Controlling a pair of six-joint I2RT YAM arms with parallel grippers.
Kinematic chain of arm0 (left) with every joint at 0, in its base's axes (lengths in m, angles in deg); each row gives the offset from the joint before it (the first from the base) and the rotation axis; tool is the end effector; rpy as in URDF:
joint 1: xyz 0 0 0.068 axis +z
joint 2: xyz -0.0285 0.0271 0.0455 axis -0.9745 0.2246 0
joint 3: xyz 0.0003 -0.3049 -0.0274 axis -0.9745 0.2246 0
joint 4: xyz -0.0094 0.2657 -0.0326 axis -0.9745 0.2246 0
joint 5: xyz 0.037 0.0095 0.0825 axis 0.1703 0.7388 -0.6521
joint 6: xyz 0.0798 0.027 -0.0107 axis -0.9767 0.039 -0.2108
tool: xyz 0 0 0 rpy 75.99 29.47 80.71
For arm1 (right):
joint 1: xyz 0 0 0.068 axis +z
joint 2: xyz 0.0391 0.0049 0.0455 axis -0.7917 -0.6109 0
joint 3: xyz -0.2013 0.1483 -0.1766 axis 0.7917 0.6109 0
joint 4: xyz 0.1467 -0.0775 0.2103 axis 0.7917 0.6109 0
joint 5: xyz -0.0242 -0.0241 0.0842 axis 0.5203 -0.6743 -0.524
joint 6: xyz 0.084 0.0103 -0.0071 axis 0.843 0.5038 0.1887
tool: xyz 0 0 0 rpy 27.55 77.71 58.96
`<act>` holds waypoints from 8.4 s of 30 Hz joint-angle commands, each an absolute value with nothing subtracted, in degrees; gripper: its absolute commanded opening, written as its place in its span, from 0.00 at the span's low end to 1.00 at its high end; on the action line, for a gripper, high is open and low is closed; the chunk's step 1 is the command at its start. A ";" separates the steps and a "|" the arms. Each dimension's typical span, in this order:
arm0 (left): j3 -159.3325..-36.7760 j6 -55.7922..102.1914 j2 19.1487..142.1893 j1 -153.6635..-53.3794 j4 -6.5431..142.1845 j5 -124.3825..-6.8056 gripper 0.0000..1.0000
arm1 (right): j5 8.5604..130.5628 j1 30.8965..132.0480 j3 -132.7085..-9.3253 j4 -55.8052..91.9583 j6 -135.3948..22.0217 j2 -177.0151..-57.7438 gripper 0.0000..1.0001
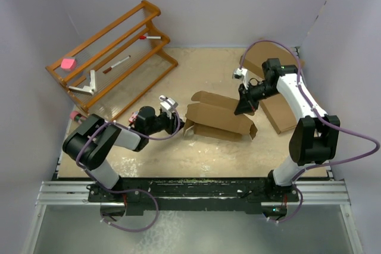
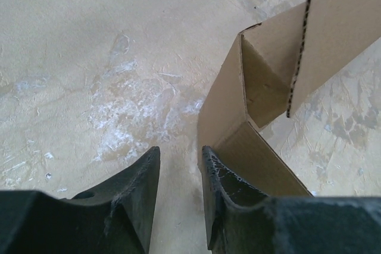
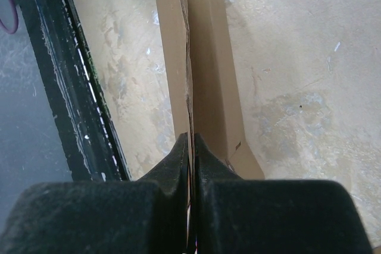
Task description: Fold the paper box
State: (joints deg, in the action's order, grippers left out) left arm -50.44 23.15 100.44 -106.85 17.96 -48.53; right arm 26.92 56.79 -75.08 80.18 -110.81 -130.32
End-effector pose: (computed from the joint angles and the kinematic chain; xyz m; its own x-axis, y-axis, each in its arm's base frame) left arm 0.2626 -0.1874 0.1476 -0.4320 0.0395 -0.9010 0.7296 0.6026 -0.3234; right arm 0.3216 0.0827 0.2883 -0.4958 -0.5096 -0.7032 -0.8644 0.3675 0.3432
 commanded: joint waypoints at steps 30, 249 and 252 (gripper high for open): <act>-48.86 14.03 106.14 -117.62 -3.45 -59.13 0.47 | 25.75 56.92 -75.43 81.14 -113.15 -129.02 0.00; -75.84 20.74 83.75 -94.15 54.71 -40.79 0.92 | 23.95 64.30 -101.79 79.09 -126.69 -150.40 0.00; -80.00 18.92 89.36 -92.94 55.45 -31.64 0.91 | 24.01 65.01 -102.75 80.39 -128.55 -150.53 0.00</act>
State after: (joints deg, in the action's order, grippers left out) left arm -74.00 23.76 83.54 -95.11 58.83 -46.39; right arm 26.46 63.96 -99.78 75.15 -122.83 -151.32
